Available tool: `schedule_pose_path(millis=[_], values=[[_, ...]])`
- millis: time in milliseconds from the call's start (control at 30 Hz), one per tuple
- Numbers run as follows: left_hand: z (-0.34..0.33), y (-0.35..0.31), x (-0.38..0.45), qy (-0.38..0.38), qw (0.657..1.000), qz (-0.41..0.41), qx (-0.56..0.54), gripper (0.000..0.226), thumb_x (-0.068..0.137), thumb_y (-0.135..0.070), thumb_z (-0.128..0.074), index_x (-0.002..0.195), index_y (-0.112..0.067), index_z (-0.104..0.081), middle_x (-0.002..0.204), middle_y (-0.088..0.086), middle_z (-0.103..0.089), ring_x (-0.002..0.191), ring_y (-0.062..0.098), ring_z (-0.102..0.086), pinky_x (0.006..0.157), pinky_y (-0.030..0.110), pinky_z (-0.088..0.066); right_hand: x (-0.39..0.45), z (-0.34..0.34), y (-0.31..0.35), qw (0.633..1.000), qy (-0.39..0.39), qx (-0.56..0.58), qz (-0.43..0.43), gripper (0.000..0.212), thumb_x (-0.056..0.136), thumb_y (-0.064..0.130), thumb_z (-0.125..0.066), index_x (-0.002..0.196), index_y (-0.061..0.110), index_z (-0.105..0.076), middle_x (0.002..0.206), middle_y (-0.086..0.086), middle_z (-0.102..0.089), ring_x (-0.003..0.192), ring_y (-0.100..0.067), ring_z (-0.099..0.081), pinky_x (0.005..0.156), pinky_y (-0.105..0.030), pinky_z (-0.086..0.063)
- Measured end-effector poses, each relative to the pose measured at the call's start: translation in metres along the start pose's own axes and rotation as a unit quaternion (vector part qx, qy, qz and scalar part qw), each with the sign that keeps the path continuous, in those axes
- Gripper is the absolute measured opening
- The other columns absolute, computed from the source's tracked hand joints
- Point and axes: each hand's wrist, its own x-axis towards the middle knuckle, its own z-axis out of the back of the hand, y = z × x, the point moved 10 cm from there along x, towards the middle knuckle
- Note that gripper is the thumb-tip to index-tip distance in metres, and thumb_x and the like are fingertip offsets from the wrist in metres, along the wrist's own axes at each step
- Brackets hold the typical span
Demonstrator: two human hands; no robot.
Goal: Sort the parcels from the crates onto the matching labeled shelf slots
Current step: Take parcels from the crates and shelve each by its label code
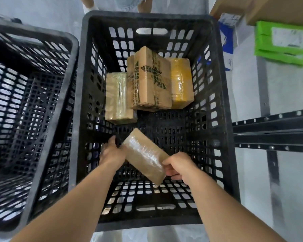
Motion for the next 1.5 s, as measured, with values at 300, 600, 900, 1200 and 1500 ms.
schedule_pose_path(millis=[300, 600, 900, 1200, 1500], values=[[-0.049, 0.016, -0.021, 0.110, 0.976, 0.134, -0.129, 0.082, 0.089, -0.050, -0.054, 0.151, -0.022, -0.009, 0.146, 0.010, -0.035, 0.127, 0.034, -0.041, 0.088, 0.048, -0.052, 0.009, 0.024, 0.035, 0.962, -0.191, -0.168, 0.102, 0.030, 0.087, 0.044, -0.051, 0.091, 0.015, -0.060, 0.087, -0.003, -0.063, 0.073, -0.022, -0.059, 0.055, -0.027, -0.040], [-0.066, -0.027, -0.027, 0.198, 0.944, -0.010, -0.265, 0.069, 0.095, -0.025, -0.051, 0.150, -0.037, -0.010, 0.139, -0.008, -0.047, 0.116, 0.014, -0.049, 0.105, 0.040, -0.038, -0.001, 0.002, 0.041, 0.967, -0.054, -0.178, 0.174, 0.042, 0.096, 0.049, -0.043, 0.125, 0.023, -0.056, 0.120, 0.001, -0.060, 0.093, -0.015, -0.053, 0.076, -0.031, -0.044], [-0.046, -0.009, -0.010, 0.129, 0.991, 0.012, -0.035, 0.113, 0.065, -0.075, -0.060, 0.145, -0.047, 0.014, 0.158, 0.002, -0.010, 0.138, 0.033, -0.031, 0.104, 0.056, -0.038, -0.019, -0.045, 0.074, 0.955, 0.085, -0.128, 0.253, 0.034, 0.096, 0.010, -0.044, 0.118, 0.027, -0.064, 0.115, 0.009, -0.058, 0.100, -0.010, -0.055, 0.069, -0.014, -0.041], [-0.024, -0.004, -0.005, 0.066, 0.987, -0.011, -0.143, 0.073, 0.092, -0.034, -0.059, 0.149, -0.040, -0.014, 0.138, -0.001, -0.050, 0.121, 0.026, -0.052, 0.097, 0.045, -0.045, 0.028, -0.030, 0.034, 0.984, 0.011, -0.130, 0.120, 0.057, 0.097, 0.014, -0.045, 0.149, 0.014, -0.023, 0.150, -0.008, -0.035, 0.133, -0.024, -0.039, 0.100, -0.030, -0.035], [-0.008, 0.007, -0.012, 0.060, 0.969, 0.023, -0.237, 0.037, 0.093, -0.026, -0.058, 0.130, -0.028, -0.054, 0.115, -0.001, -0.066, 0.097, 0.014, -0.062, 0.085, 0.036, -0.051, -0.001, -0.027, 0.055, 0.983, 0.069, -0.061, 0.160, 0.024, 0.094, 0.015, -0.053, 0.116, 0.016, -0.063, 0.115, 0.002, -0.064, 0.102, -0.015, -0.058, 0.078, -0.027, -0.047]])
